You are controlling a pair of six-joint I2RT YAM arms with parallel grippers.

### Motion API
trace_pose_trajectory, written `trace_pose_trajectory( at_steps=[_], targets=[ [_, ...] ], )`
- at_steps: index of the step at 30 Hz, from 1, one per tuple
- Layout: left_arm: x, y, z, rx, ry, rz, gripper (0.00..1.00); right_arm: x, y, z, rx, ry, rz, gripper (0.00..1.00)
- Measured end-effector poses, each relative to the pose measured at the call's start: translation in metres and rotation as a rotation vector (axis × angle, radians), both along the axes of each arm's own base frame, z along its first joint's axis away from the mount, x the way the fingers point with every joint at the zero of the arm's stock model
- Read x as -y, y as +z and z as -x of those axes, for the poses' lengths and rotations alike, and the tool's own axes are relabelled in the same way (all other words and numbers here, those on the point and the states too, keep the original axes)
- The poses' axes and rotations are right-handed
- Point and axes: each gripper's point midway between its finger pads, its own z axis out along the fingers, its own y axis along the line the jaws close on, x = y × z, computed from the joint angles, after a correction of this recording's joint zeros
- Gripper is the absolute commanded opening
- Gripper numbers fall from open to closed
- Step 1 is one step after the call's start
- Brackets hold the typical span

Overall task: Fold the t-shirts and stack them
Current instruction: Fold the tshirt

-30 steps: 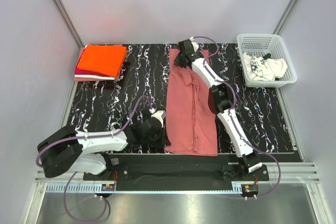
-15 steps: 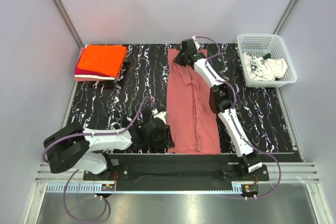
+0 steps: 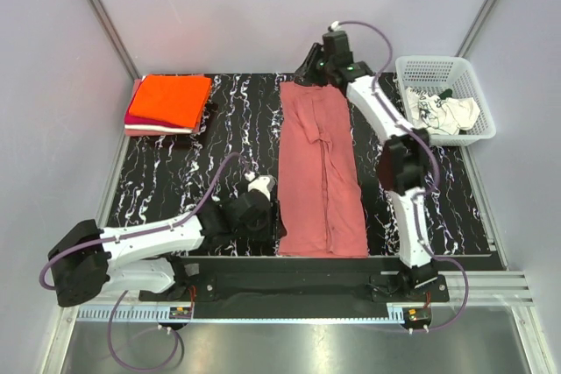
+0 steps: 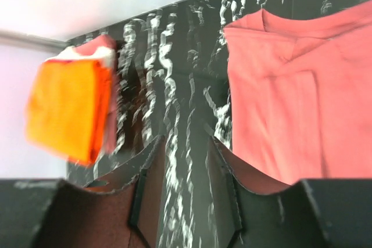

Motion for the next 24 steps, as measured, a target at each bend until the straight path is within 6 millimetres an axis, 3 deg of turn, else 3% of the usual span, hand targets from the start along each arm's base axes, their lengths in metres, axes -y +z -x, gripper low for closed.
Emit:
trace_pose_trajectory(
  at_steps=[3, 6, 9, 12, 16, 20, 24],
  targets=[
    [0.004, 0.011, -0.002, 0.027, -0.039, -0.004, 0.48, 0.028, 0.055, 0.045, 0.042, 0.009, 0.020, 0.42],
    [0.018, 0.030, -0.005, 0.059, -0.095, 0.030, 0.42, 0.061, 0.074, 0.101, 0.034, -0.004, 0.046, 0.41],
    [0.046, 0.054, -0.007, 0.083, -0.178, 0.102, 0.38, 0.100, 0.046, 0.178, -0.065, -0.031, 0.099, 0.42],
    [0.081, 0.071, -0.004, 0.086, -0.283, 0.198, 0.31, 0.132, -0.004, 0.253, -0.215, -0.055, 0.151, 0.41],
    [0.128, 0.072, 0.004, 0.051, -0.419, 0.260, 0.31, 0.157, -0.056, 0.333, -0.380, -0.094, 0.163, 0.41],
    [0.163, 0.049, 0.008, 0.002, -0.475, 0.218, 0.37, 0.170, -0.066, 0.375, -0.420, -0.132, 0.136, 0.41],
    [0.153, 0.023, 0.016, -0.019, -0.463, 0.122, 0.46, 0.173, -0.052, 0.386, -0.369, -0.148, 0.094, 0.41]
  ],
)
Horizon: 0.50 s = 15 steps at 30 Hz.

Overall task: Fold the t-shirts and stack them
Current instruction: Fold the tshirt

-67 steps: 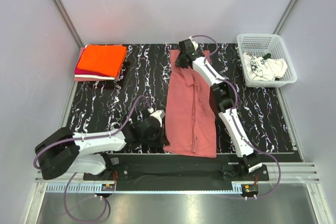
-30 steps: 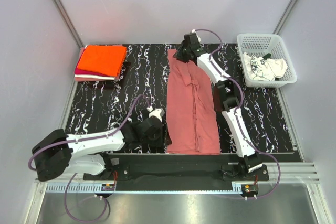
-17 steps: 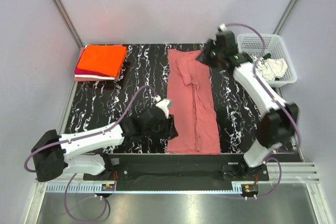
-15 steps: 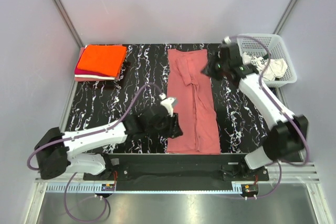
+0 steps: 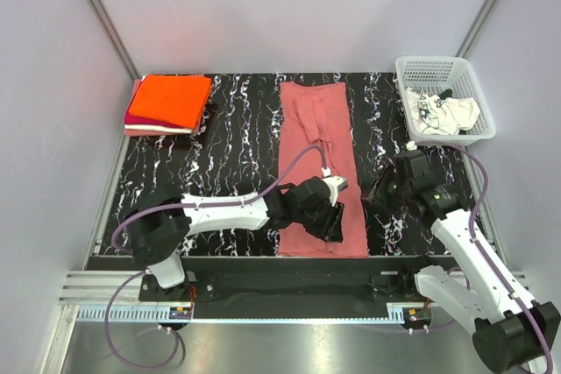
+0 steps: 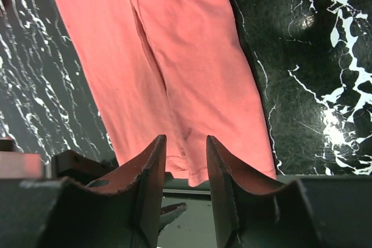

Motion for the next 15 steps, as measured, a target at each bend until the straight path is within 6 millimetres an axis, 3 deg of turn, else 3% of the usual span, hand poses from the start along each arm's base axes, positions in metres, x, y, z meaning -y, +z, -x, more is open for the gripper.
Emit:
trace_pose_trajectory(
  at_steps=[3, 9, 12, 15],
  targets=[
    [-0.005, -0.007, 0.002, 0.018, 0.009, -0.040, 0.47, 0.001, -0.004, 0.003, -0.007, -0.008, -0.004, 0.41],
    [-0.004, -0.025, -0.001, 0.018, 0.015, -0.095, 0.47, 0.005, -0.039, 0.016, -0.128, -0.025, 0.026, 0.42],
    [-0.008, -0.044, -0.001, 0.005, 0.018, -0.145, 0.41, 0.006, -0.047, 0.021, -0.163, -0.034, 0.034, 0.43],
    [-0.011, -0.055, 0.000, -0.005, 0.021, -0.175, 0.21, 0.007, -0.050, 0.023, -0.173, -0.046, 0.030, 0.43]
  ],
)
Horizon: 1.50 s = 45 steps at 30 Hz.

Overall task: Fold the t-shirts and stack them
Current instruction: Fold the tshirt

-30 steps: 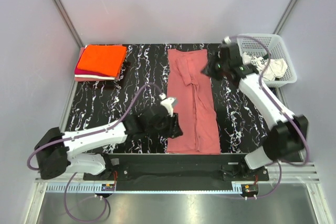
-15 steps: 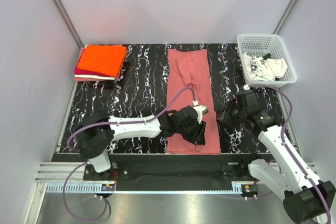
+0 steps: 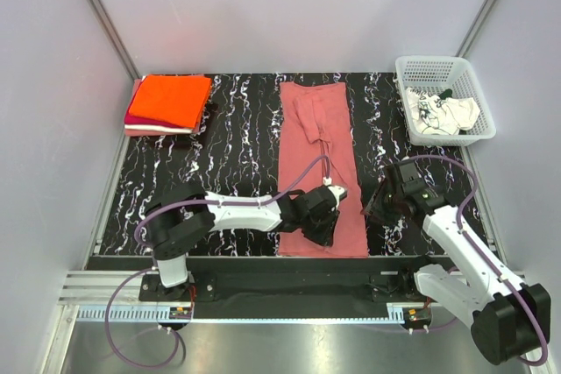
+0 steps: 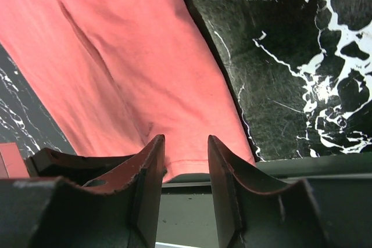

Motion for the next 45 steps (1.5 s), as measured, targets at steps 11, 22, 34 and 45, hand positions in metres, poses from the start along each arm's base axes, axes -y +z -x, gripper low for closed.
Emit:
trace_pose_trajectory(
  at_steps=[11, 22, 34, 45],
  targets=[
    [-0.002, -0.015, 0.010, -0.029, 0.043, 0.015, 0.27, 0.004, -0.028, 0.021, -0.085, -0.063, -0.010, 0.42],
    [-0.020, 0.000, 0.022, -0.048, 0.051, -0.021, 0.44, 0.002, -0.052, 0.047, -0.138, -0.093, -0.069, 0.46],
    [-0.060, 0.075, 0.013, 0.054, 0.098, 0.092, 0.53, -0.010, -0.052, 0.054, -0.173, -0.071, -0.104, 0.38],
    [-0.178, 0.009, 0.010, -0.022, 0.308, -0.065, 0.55, -0.022, -0.056, 0.071, -0.243, -0.070, -0.101, 0.44]
  ],
)
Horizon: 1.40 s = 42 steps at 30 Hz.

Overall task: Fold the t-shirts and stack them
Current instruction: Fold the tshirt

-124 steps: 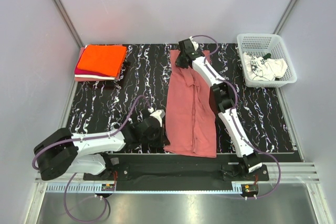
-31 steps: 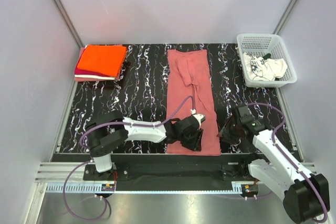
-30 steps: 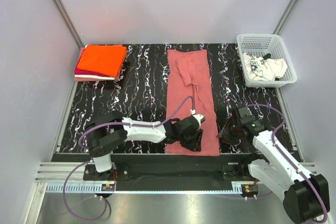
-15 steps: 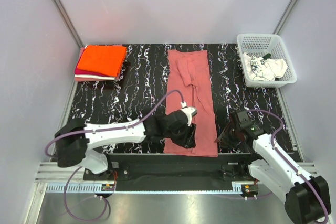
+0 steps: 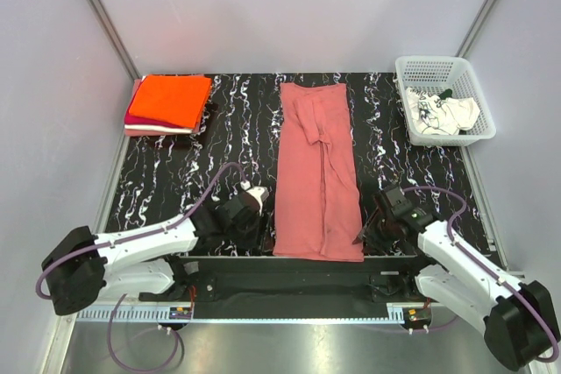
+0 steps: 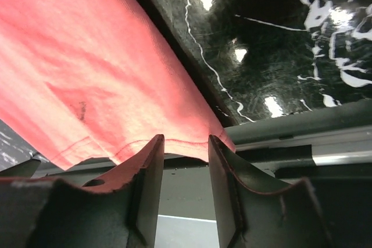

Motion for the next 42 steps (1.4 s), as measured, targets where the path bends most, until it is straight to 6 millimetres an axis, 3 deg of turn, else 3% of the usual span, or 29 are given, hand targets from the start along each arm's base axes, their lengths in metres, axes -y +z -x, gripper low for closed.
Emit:
trace_pose_trajectory(
  at_steps=[3, 6, 10, 14, 19, 23, 27, 31, 42],
  targets=[
    [-0.003, -0.004, 0.001, -0.007, 0.006, -0.001, 0.52, 0.002, 0.006, -0.005, 0.008, -0.004, 0.025, 0.48],
    [-0.001, -0.002, -0.002, 0.003, 0.010, 0.010, 0.51, 0.002, 0.029, -0.029, 0.065, 0.022, 0.075, 0.48],
    [0.005, 0.009, -0.009, 0.030, 0.003, 0.033, 0.48, -0.020, 0.076, -0.114, 0.237, 0.122, 0.152, 0.41],
    [0.012, 0.013, -0.014, 0.046, -0.009, 0.050, 0.53, -0.049, 0.090, -0.203, 0.325, 0.220, 0.227, 0.36],
    [0.008, -0.001, -0.008, 0.018, -0.012, 0.067, 0.53, -0.076, 0.069, -0.304, 0.372, 0.305, 0.312, 0.31],
    [0.007, -0.003, -0.004, 0.002, -0.008, 0.077, 0.53, -0.084, 0.048, -0.359, 0.394, 0.322, 0.339, 0.29],
    [0.006, -0.001, -0.008, 0.010, 0.003, 0.086, 0.54, -0.088, 0.022, -0.387, 0.384, 0.324, 0.348, 0.27],
    [0.000, -0.003, -0.013, 0.003, 0.035, 0.072, 0.57, -0.093, -0.010, -0.397, 0.337, 0.326, 0.344, 0.25],
    [-0.011, -0.005, -0.026, -0.011, 0.083, 0.066, 0.59, -0.123, -0.011, -0.447, 0.374, 0.183, 0.223, 0.21]
  ],
)
